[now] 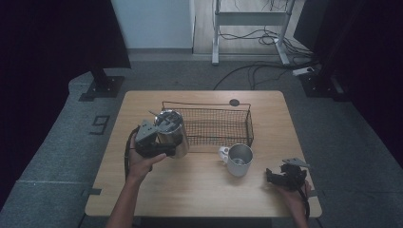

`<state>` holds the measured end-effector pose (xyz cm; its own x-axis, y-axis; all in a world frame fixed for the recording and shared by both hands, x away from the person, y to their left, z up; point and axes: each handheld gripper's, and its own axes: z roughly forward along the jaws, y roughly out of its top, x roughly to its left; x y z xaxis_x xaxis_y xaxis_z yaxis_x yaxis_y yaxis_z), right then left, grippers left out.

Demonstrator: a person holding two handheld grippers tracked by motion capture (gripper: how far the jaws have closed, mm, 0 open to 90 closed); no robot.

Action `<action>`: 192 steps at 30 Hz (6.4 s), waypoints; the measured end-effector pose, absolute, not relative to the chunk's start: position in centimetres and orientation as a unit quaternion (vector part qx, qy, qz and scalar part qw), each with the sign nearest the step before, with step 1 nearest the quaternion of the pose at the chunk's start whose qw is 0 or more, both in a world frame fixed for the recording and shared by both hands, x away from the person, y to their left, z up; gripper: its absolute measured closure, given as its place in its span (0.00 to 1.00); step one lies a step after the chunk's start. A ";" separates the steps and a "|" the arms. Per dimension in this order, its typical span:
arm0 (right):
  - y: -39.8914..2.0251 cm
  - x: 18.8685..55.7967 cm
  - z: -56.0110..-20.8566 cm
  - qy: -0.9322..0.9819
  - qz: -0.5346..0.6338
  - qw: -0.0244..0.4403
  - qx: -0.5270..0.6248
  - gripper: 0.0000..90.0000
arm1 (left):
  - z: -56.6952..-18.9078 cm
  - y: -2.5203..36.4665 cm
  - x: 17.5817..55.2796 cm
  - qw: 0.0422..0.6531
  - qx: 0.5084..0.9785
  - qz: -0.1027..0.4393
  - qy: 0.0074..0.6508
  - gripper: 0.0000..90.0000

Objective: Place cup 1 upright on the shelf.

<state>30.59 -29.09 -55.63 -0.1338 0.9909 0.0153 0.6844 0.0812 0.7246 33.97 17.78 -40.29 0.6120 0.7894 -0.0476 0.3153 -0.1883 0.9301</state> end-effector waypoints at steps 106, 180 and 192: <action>-29.2 30.6 -55.6 0.687 0.301 0.258 0.609 0.07 | -38.2 15.3 41.0 0.494 0.739 0.240 0.391 0.05; -29.2 30.5 -55.6 0.686 0.302 0.259 0.610 0.08 | -43.0 14.2 46.8 0.453 0.745 0.230 0.432 0.05; -29.2 30.5 -55.6 0.685 0.302 0.259 0.610 0.08 | -44.0 14.2 47.0 0.447 0.747 0.227 0.437 0.05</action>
